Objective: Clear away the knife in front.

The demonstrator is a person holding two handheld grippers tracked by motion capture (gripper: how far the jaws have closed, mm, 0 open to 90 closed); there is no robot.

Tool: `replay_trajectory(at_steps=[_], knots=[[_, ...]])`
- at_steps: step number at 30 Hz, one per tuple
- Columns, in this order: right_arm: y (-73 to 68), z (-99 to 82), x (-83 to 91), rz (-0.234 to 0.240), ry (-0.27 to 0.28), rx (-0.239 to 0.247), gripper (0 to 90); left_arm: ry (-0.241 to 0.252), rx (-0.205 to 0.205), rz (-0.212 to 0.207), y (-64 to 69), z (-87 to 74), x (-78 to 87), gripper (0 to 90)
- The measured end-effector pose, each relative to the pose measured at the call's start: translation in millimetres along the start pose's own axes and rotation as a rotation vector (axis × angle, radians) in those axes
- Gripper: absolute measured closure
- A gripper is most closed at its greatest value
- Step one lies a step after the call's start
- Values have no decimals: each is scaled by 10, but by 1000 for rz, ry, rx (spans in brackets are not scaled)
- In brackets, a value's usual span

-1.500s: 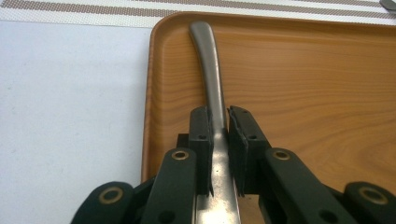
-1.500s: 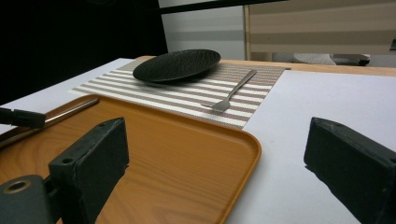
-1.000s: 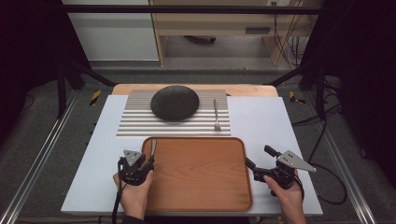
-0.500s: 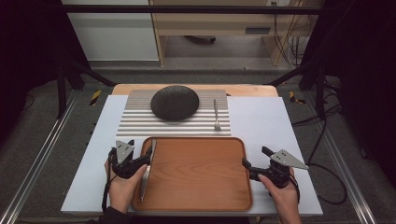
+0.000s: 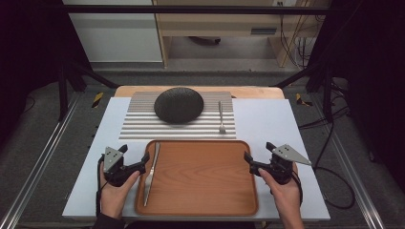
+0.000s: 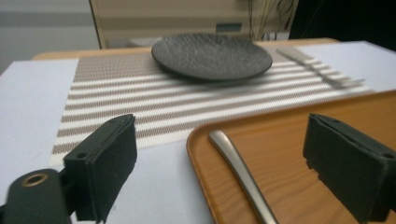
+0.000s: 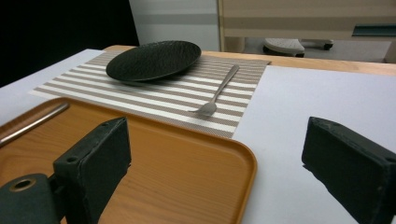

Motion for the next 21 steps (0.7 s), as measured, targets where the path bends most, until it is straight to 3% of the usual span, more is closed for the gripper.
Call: replay_trajectory(at_steps=[9,15,21], knots=[[-102,212,-110,15,-54,52,66,36,21,-18,-165,11,166,39],[-153,309,-248,33,-75,70,66,56,45,15,-337,12,233,30],[-178,450,-389,48,-83,74,68,60,42,22,-383,3,236,30]])
Point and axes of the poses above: each handheld gripper's, and its own axes: x roughly backward along the jaws, z roughly out of its top, y roughly to its right, the point moved 7 cm from there along -x, roughly forward along the jaws, and after that the axes turned 1 degree about -z, right-handed, at the moved point
